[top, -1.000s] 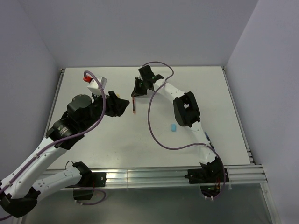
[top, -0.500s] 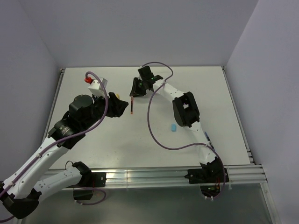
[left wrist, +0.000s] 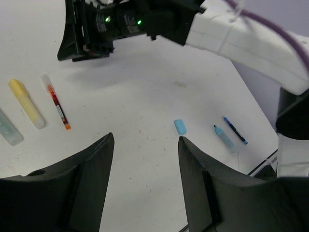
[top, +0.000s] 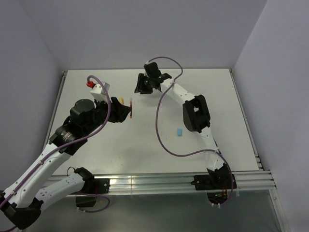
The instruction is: Insert the pens into the pen caps
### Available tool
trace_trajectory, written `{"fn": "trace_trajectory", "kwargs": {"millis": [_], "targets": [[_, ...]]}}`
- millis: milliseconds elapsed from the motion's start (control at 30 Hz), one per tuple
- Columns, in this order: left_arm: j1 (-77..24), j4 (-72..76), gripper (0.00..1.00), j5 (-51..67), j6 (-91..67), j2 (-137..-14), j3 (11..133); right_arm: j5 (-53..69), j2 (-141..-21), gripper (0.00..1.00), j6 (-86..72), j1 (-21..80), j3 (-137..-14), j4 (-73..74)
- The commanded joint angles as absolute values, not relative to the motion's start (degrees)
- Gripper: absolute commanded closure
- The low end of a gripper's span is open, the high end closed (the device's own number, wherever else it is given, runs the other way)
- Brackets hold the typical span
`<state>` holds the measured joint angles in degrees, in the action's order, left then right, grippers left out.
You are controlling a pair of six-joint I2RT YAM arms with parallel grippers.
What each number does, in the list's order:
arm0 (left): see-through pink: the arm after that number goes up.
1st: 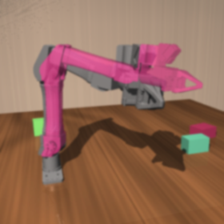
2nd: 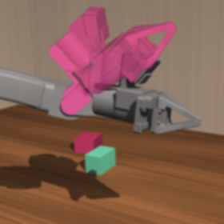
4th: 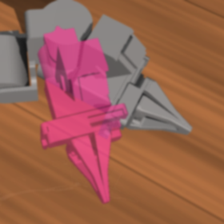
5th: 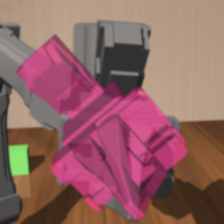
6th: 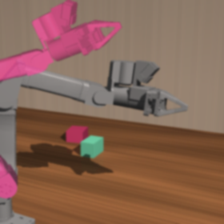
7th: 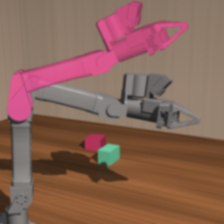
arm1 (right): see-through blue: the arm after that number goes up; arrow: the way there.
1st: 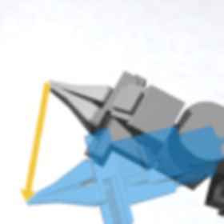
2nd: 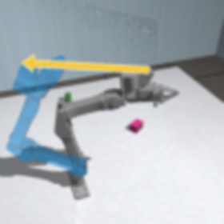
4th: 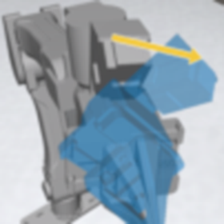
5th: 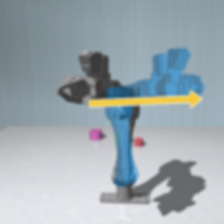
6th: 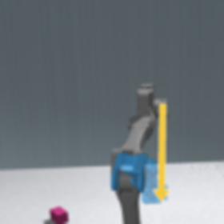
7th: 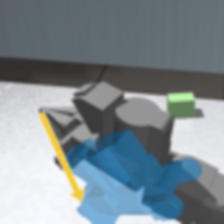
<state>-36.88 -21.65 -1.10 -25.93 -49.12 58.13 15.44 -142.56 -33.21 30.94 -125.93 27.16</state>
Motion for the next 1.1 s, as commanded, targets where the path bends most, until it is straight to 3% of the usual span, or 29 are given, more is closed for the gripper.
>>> {"fn": "trace_trajectory", "kwargs": {"millis": [0,67,300,400,567,800,1067], "targets": [[-36.3,-18.6,0.39,1.4,-25.4,-48.0,57.3,8.9,-127.7,0.52,-30.4,29.2,-126.0,29.3],[-36.0,-18.7,0.4,2.3,-25.5,-48.1,57.2,4.8,-120.5,0.52,-29.4,27.9,-122.4,31.6],[-35.9,-19.3,0.39,3.8,-24.9,-48.3,57.6,-6.6,-95.5,0.52,-29.8,21.9,-90.6,33.5],[-35.9,-18.9,0.39,5.3,-25.9,-48.0,56.9,-7.4,-85.0,0.52,-30.8,17.2,-74.7,33.5],[-35.7,-18.5,0.39,8.0,-26.7,-48.3,56.2,-6.3,-71.6,0.52,-31.6,6.1,-59.7,33.4],[-35.6,-18.0,0.39,9.1,-27.3,-49.2,55.5,-4.5,-67.2,0.52,-31.2,-7.4,-50.0,36.2],[-35.1,-17.8,0.4,11.9,-27.7,-52.5,55.4,-8.4,-69.0,0.52,-29.4,-9.5,-46.3,39.1]]}}
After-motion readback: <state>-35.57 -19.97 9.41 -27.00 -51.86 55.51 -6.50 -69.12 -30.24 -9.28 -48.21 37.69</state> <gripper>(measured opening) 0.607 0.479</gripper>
